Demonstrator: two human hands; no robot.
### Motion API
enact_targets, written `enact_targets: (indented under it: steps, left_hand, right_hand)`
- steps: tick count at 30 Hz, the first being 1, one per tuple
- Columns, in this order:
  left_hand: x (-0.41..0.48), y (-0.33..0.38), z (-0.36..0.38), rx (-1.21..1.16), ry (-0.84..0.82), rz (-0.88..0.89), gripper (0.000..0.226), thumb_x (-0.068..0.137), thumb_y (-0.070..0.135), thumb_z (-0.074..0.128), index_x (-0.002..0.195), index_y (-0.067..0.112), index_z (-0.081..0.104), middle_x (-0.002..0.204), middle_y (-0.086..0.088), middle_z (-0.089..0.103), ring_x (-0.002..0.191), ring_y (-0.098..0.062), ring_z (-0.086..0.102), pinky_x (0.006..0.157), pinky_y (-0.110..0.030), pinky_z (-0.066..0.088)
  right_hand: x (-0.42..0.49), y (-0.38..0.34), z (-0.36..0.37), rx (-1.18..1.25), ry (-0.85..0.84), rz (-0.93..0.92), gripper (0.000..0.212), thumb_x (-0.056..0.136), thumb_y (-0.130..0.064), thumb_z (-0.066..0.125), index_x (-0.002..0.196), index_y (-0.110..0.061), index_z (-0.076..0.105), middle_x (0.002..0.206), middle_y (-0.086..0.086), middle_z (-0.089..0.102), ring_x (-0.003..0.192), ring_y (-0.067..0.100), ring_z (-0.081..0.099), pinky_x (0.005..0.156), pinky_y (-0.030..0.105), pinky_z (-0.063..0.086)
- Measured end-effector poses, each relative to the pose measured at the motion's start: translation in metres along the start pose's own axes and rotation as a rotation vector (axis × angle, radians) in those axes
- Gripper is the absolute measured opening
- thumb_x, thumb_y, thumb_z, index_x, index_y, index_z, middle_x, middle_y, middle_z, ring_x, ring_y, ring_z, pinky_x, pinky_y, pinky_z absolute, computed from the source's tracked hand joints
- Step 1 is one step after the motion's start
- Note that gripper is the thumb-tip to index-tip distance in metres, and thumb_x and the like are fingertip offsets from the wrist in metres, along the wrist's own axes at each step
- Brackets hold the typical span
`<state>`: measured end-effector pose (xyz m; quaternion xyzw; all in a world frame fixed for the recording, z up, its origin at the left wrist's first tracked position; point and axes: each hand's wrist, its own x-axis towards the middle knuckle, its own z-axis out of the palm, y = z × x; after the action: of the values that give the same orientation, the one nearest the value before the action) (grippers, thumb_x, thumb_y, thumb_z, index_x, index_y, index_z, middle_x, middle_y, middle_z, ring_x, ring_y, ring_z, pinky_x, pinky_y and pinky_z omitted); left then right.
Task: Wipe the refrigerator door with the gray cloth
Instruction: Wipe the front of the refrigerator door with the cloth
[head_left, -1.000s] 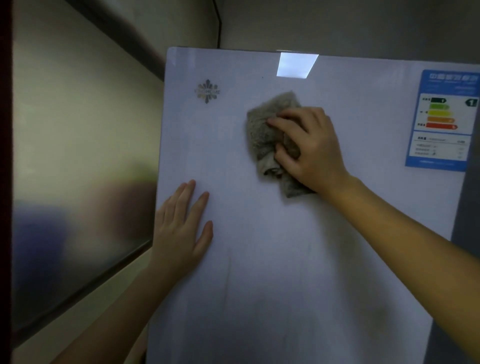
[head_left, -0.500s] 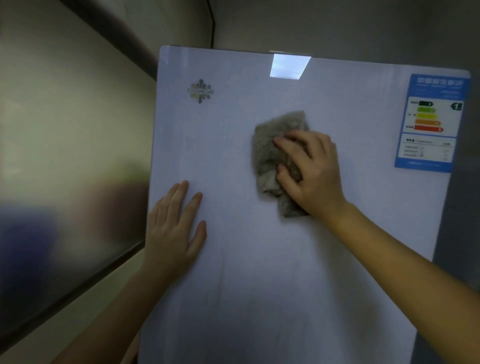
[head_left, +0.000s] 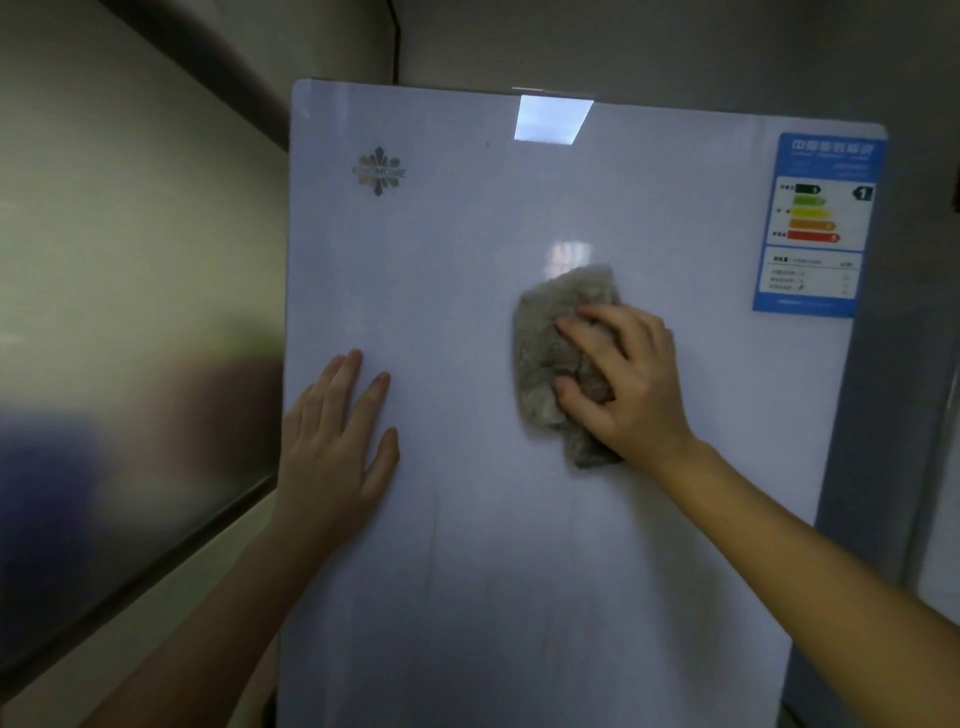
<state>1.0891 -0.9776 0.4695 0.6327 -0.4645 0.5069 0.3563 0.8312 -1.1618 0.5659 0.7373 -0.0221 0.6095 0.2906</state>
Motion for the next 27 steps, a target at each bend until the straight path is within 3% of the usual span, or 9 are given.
enact_targets:
  steps: [4,11,17,23,25,27]
  left_hand:
    - [0.000,0.001,-0.002,-0.009,-0.007,-0.003,0.057,0.097,0.039,0.043,0.146,0.012,0.047,0.161,-0.016,0.034,0.149,-0.035,0.033,0.116,-0.049,0.030]
    - [0.001,0.003,-0.005,-0.028,-0.012,-0.011,0.057,0.096,0.040,0.042,0.145,0.010,0.048,0.160,-0.018,0.035,0.147,-0.037,0.034,0.115,-0.051,0.032]
    - [0.001,0.004,-0.007,-0.040,-0.044,-0.024,0.059,0.097,0.041,0.040,0.146,0.010,0.046,0.160,-0.018,0.033,0.147,-0.039,0.033,0.115,-0.051,0.031]
    - [0.001,0.008,-0.010,-0.045,-0.076,-0.055,0.060,0.097,0.042,0.039,0.148,0.012,0.042,0.162,-0.016,0.029,0.149,-0.037,0.029,0.117,-0.050,0.027]
    - [0.001,0.009,-0.010,-0.047,-0.074,-0.062,0.060,0.097,0.042,0.039,0.149,0.012,0.042,0.163,-0.016,0.029,0.150,-0.037,0.029,0.117,-0.050,0.027]
    - [0.002,0.009,-0.009,-0.047,-0.063,-0.063,0.060,0.097,0.042,0.039,0.148,0.011,0.043,0.162,-0.017,0.030,0.149,-0.037,0.030,0.117,-0.049,0.028]
  right_hand:
    - [-0.035,0.000,-0.004,-0.026,-0.139,-0.235,0.046,0.091,-0.039,0.072,0.131,-0.016,0.069,0.130,0.012,0.067,0.116,0.033,0.062,0.094,0.042,0.047]
    - [-0.053,0.012,-0.022,-0.053,0.029,0.187,0.048,0.093,-0.035,0.067,0.136,-0.015,0.061,0.135,0.012,0.057,0.122,0.033,0.053,0.100,0.042,0.040]
    - [-0.093,0.010,-0.023,-0.095,-0.124,-0.109,0.048,0.094,-0.035,0.069,0.138,-0.021,0.057,0.137,0.009,0.059,0.123,0.030,0.055,0.098,0.043,0.045]
    - [-0.081,0.023,-0.034,-0.077,0.010,0.253,0.049,0.093,-0.033,0.066,0.138,-0.016,0.057,0.137,0.012,0.053,0.124,0.031,0.048,0.102,0.040,0.038]
    - [-0.086,0.016,-0.031,-0.079,-0.023,0.168,0.051,0.093,-0.034,0.066,0.139,-0.017,0.055,0.138,0.012,0.052,0.124,0.032,0.049,0.102,0.043,0.041]
    - [-0.099,0.012,-0.027,-0.089,-0.110,-0.051,0.051,0.093,-0.035,0.066,0.140,-0.019,0.054,0.138,0.011,0.054,0.123,0.033,0.052,0.098,0.046,0.046]
